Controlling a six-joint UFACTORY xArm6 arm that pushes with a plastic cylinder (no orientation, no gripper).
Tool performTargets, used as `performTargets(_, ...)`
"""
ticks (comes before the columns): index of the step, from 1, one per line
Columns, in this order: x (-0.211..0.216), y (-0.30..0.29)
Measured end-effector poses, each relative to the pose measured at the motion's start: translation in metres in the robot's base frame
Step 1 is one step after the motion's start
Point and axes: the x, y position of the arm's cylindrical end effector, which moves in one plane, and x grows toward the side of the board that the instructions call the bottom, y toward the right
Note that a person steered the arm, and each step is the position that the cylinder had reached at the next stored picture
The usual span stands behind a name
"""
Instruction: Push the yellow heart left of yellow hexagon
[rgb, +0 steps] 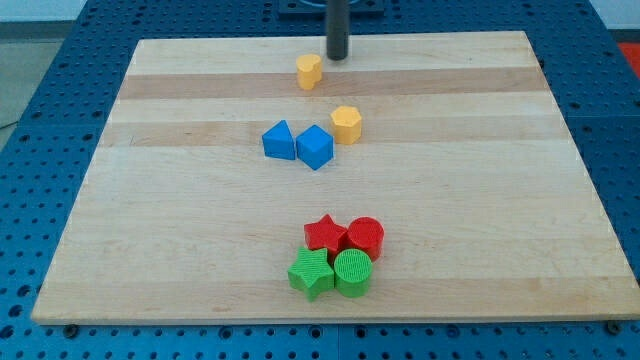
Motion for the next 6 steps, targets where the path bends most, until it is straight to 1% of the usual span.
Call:
performTargets(1, 0.045, -0.014)
performTargets(2, 0.052, -0.011)
performTargets(3, 0.020, -0.025)
performTargets(4, 0.009, -0.064)
performTargets(5, 0.064, -0.056)
performTargets(6, 0.097, -0.036)
